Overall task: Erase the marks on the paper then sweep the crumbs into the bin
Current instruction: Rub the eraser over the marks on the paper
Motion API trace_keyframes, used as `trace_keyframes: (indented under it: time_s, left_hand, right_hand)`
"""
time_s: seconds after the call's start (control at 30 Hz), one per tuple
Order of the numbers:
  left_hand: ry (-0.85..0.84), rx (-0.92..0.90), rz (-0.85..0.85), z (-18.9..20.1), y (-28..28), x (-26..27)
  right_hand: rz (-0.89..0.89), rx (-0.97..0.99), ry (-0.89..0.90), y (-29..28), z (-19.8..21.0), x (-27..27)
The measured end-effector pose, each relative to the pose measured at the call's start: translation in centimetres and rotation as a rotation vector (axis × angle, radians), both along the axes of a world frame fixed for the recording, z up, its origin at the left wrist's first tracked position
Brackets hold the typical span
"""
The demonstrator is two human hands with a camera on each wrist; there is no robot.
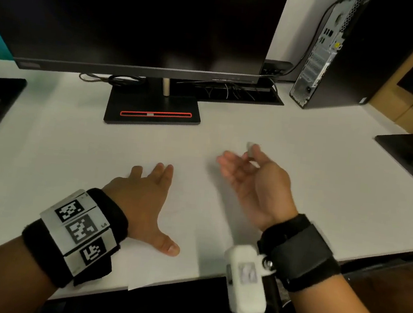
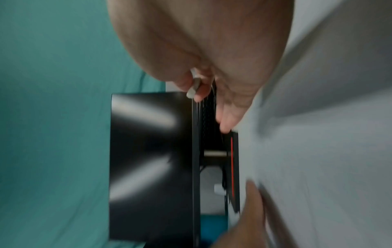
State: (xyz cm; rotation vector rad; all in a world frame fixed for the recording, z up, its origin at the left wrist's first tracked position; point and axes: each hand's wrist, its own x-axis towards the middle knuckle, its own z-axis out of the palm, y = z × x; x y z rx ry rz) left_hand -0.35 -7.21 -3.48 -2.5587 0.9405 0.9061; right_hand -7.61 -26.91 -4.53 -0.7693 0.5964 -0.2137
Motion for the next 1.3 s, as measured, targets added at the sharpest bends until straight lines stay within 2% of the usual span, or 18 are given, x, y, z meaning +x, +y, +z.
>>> trace_keyframes:
  time_s: [0.1,0.17,0.27,0.4,0.47,0.57,0.7,0.77,0.83,0.93,1.0,1.07,1.2,1.23,1.3]
  left_hand:
    - [0.031,-0.048,0.005,-0.3,-0.4,-0.5]
    - [0.034,-0.065,0.003,-0.5,-0.4,-0.6]
    - [0.043,-0.077,0.008,-0.5,0.1,-0.6]
    - [0.044,-0.058,0.013,-0.2,0.1,-0.9]
    - [0.05,-0.052,0.01,-0.2,0.0,-1.0]
    - [0.069,-0.04,0.018,-0.2,0.0,-1.1]
    - [0.061,0.008,0.067,-0.4,0.3,-1.2]
    - [0.043,0.029,0.068,-0.5,0.6,-1.2]
    - [0.025,0.033,0.059,-0.6,0.8,-1.2]
    - [0.021,0.033,0.055,-0.7,1.1,-1.1]
    - [0.029,0.037,0.053,-0.8,1.2,-1.0]
    - [0.032,0.054,0.051,-0.8,1.3,-1.0]
    - [0.012,0.102,0.064,-0.7,1.8,-1.0]
    - [0.012,0.105,0.07,-0.6,2.0,-1.0]
    - [0.026,0.1,0.076,-0.5,2.4,-1.1]
  right_hand:
    - [0.331,0.044,0.128,3.6,-1.0,-0.3]
    - [0.369,0.145,0.174,3.7,-1.8,0.0]
    - [0.25,0.219,0.14,0.5,-2.3,0.7]
    - [-0.219,0.166,0.028,-4.2,-2.2,0.4]
    - [-0.286,0.199,-0.058,-4.6,-1.6,-0.3]
    - [-0.088,0.287,-0.1,-0.8,-1.3,-1.1]
    - [0.429,0.11,0.167,4.6,-2.0,-0.3]
    - [0.503,0.081,0.206,4.1,-2.1,0.9]
    - [0.317,0.111,0.154,1.7,-2.2,2.5]
    - [-0.185,0.099,0.055,-3.0,-1.9,3.6]
    - [-0.309,0.097,-0.008,-3.5,-1.0,2.8]
    - [-0.166,0.15,-0.054,-1.0,-0.6,1.8]
    - [0.453,0.101,0.122,5.6,-2.0,0.5]
    - [0.507,0.093,0.154,5.7,-2.3,0.6]
    - [0.397,0.102,0.16,3.4,-2.3,1.7]
